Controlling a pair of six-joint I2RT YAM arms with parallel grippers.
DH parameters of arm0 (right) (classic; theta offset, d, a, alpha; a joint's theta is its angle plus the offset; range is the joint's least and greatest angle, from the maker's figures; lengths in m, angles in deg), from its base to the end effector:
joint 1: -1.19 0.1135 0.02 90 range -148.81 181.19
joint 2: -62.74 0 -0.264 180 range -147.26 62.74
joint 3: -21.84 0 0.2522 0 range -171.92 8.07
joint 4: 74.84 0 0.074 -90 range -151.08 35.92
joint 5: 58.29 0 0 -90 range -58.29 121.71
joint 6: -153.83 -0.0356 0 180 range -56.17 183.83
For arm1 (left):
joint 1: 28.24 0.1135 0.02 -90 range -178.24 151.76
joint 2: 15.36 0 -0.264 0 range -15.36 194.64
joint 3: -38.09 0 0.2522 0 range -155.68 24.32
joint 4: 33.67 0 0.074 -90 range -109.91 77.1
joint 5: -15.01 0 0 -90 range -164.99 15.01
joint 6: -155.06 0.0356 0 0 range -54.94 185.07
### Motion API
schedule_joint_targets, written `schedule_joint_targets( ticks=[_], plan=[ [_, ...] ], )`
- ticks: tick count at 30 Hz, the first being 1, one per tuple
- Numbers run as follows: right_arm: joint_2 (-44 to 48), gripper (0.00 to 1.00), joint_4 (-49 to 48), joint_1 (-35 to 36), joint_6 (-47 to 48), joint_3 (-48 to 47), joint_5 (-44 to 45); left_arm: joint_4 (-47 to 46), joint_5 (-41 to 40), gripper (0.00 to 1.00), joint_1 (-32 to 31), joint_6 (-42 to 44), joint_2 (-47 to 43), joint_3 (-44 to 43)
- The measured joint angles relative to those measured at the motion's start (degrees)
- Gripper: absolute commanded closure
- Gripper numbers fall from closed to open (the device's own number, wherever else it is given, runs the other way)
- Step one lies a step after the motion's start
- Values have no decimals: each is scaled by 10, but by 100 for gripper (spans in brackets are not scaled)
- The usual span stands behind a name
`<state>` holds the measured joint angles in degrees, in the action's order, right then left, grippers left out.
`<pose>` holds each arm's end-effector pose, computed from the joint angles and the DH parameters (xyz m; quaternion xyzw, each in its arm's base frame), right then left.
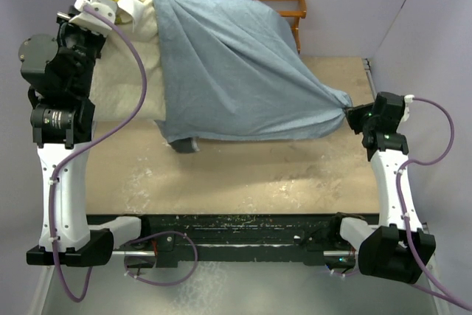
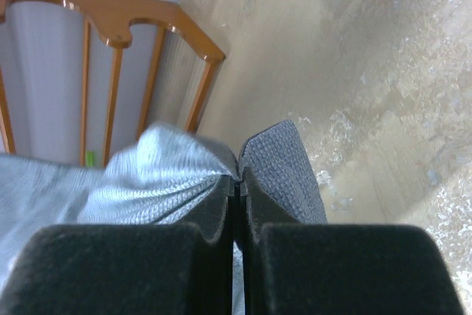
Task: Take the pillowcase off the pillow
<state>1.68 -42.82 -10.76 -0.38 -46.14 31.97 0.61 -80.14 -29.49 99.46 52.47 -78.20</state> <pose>0.2366 -0.0502 0.3284 0.5214 0.6635 0.2346 0.4826 0.1938 -0.0010 0.5736 0.1541 0.5952 0.2513 0.7476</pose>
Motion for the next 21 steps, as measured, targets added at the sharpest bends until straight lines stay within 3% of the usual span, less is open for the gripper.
schedule_joint_targets(
  ticks=[6, 9, 13, 17, 21],
  plan=[
    [-9, 100, 31, -22, -34, -7, -3, -101, -48, 100, -1, 104, 3, 35],
    [-18, 100, 43, -34, -54, -10, -2, -70, -16, 100, 27, 133, 0, 73],
    [-21, 100, 63, -43, -73, -10, -4, -14, 52, 100, 111, 138, -18, 153],
    [-24, 100, 69, -50, -90, -1, -16, 23, 137, 100, 234, 108, -10, 181],
    [-27, 100, 59, -65, -103, 33, -10, 17, 235, 100, 445, 21, 8, 161]
  ],
)
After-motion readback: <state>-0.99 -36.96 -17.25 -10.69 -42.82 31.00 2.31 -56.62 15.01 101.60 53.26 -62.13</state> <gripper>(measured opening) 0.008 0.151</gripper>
